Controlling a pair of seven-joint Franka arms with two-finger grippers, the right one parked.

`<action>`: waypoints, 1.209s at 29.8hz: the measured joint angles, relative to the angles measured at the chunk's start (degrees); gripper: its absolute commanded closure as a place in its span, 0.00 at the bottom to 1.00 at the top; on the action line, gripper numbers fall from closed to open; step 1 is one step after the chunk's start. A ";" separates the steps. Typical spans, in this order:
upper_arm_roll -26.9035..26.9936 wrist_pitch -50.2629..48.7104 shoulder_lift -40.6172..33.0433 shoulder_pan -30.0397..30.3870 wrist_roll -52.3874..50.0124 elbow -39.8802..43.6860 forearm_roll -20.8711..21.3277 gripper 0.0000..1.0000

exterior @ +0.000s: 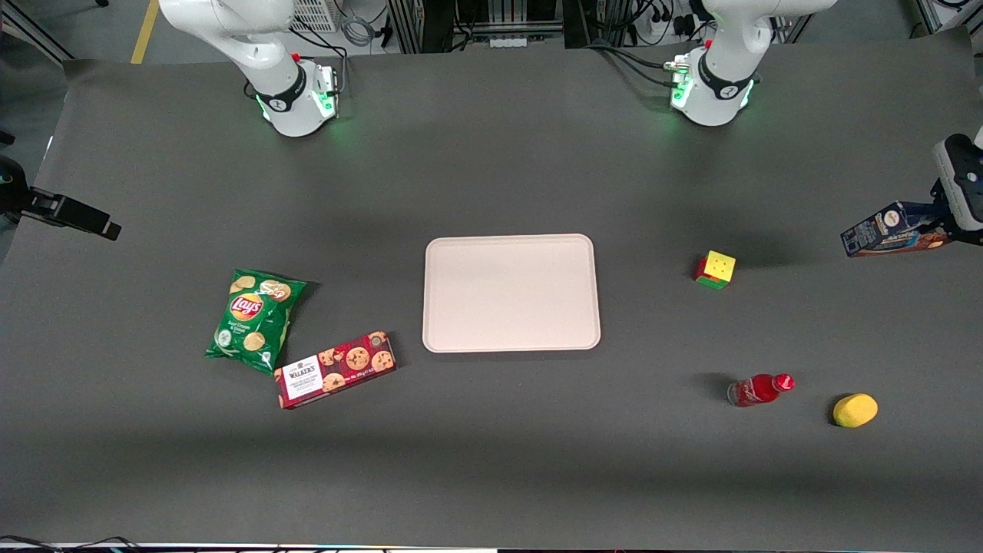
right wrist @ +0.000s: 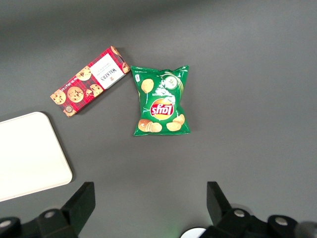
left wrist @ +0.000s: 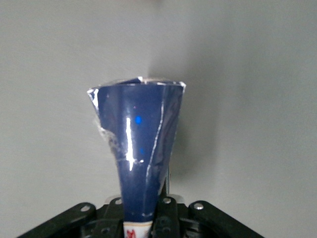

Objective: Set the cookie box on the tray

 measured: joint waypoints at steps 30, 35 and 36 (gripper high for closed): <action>-32.02 -6.70 -2.32 -0.74 -79.89 2.44 -5.72 1.00; -38.56 -6.68 -2.02 -0.83 -95.43 2.69 -7.63 1.00; -39.79 -6.62 -1.86 -0.85 -98.00 2.78 -7.80 1.00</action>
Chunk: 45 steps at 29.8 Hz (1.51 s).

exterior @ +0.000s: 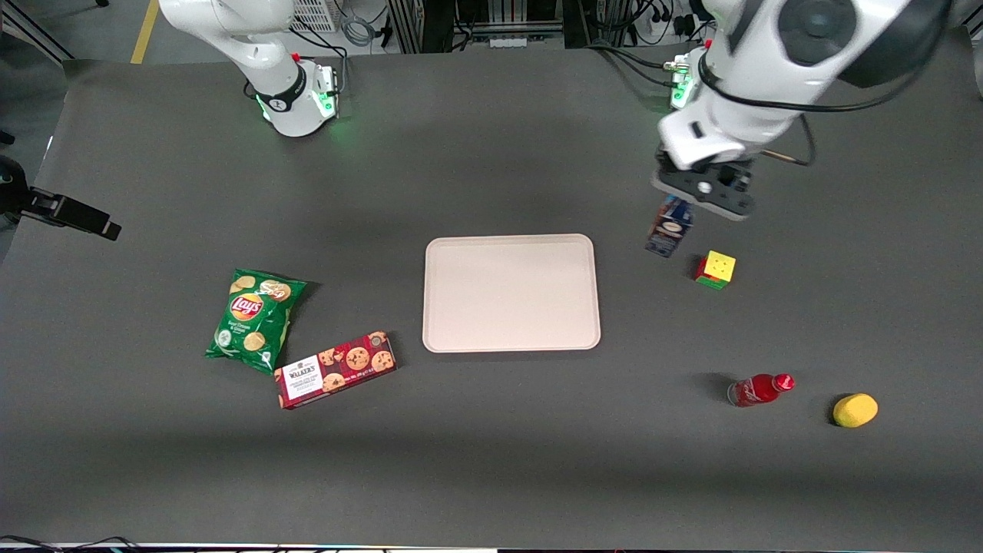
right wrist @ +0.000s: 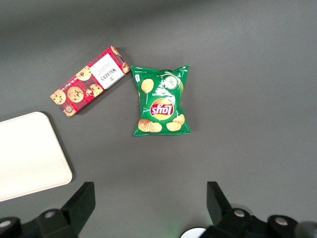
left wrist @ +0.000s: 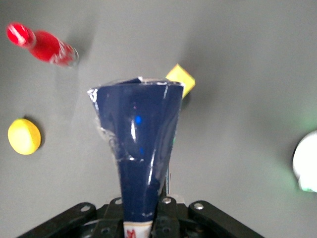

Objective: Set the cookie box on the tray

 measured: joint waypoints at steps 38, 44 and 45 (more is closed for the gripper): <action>-11.41 28.30 33.63 -0.88 -40.97 2.52 15.64 1.00; -11.41 29.05 36.52 -0.89 -42.37 3.21 16.11 1.00; -11.40 29.06 36.84 -0.89 -42.51 3.37 16.15 1.00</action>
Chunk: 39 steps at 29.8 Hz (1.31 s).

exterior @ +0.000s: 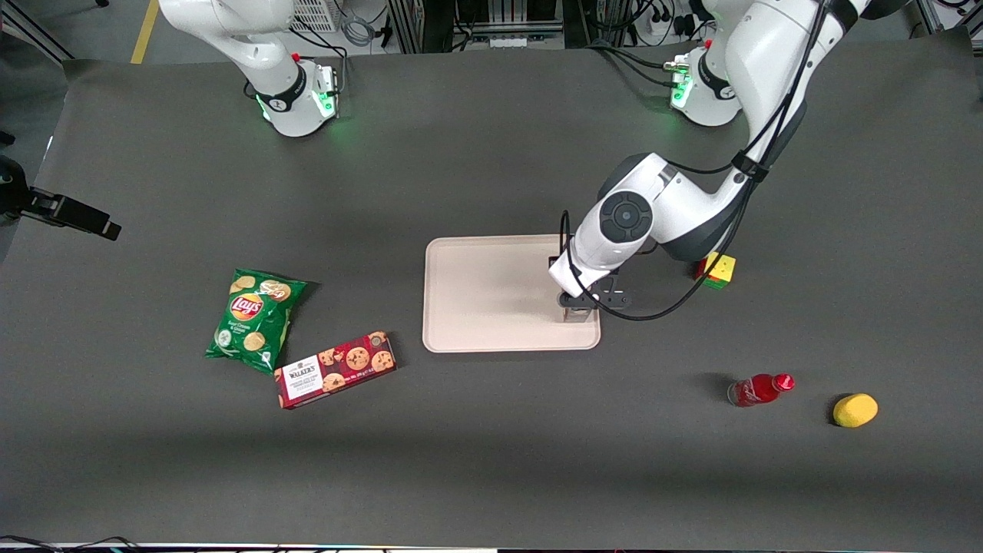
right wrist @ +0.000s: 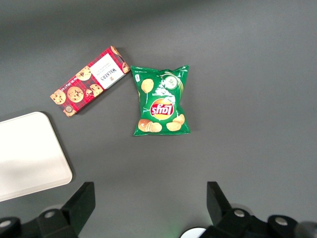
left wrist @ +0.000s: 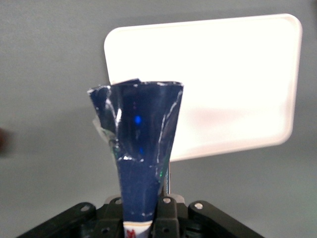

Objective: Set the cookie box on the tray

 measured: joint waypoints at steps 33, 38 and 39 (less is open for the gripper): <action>0.33 0.01 3.55 0.01 -3.70 2.01 4.43 0.00; 0.33 -0.06 3.54 0.01 -3.66 2.49 4.60 0.00; 0.32 -0.10 3.50 0.02 -3.47 2.83 4.73 0.00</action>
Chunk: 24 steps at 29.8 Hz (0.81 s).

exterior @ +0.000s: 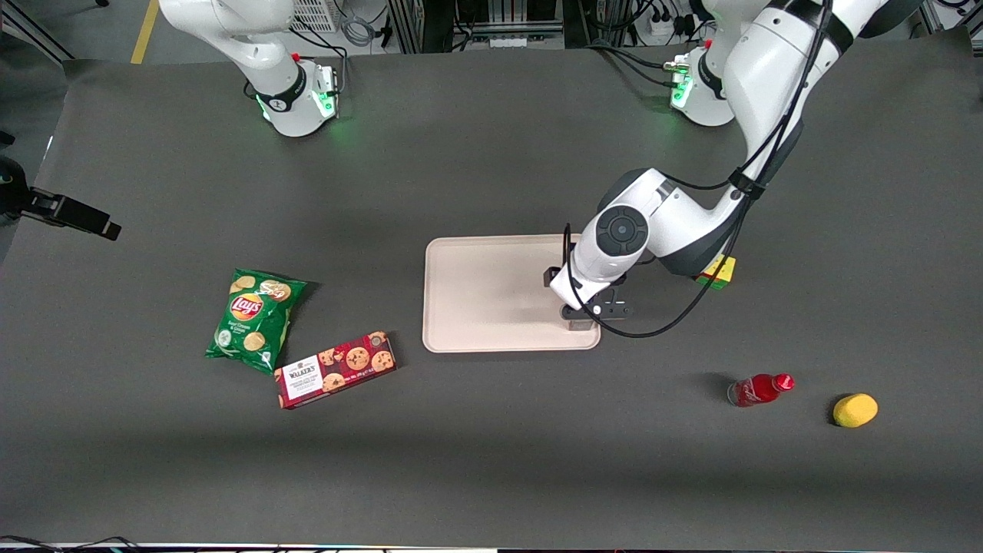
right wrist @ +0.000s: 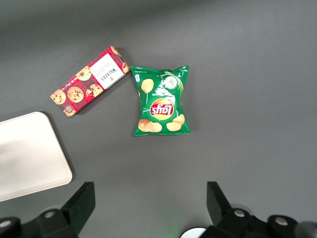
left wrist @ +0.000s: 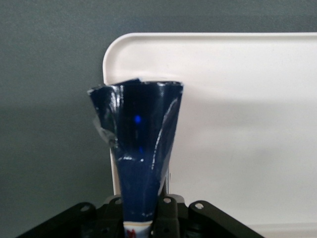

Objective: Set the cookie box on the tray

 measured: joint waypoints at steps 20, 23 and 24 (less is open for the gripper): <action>3.83 -31.40 -20.21 0.77 23.62 15.81 -7.99 0.00; 7.63 -37.15 -24.45 0.79 29.08 18.23 -10.27 0.00; 9.20 -39.07 -25.76 0.81 31.03 19.11 -10.90 0.00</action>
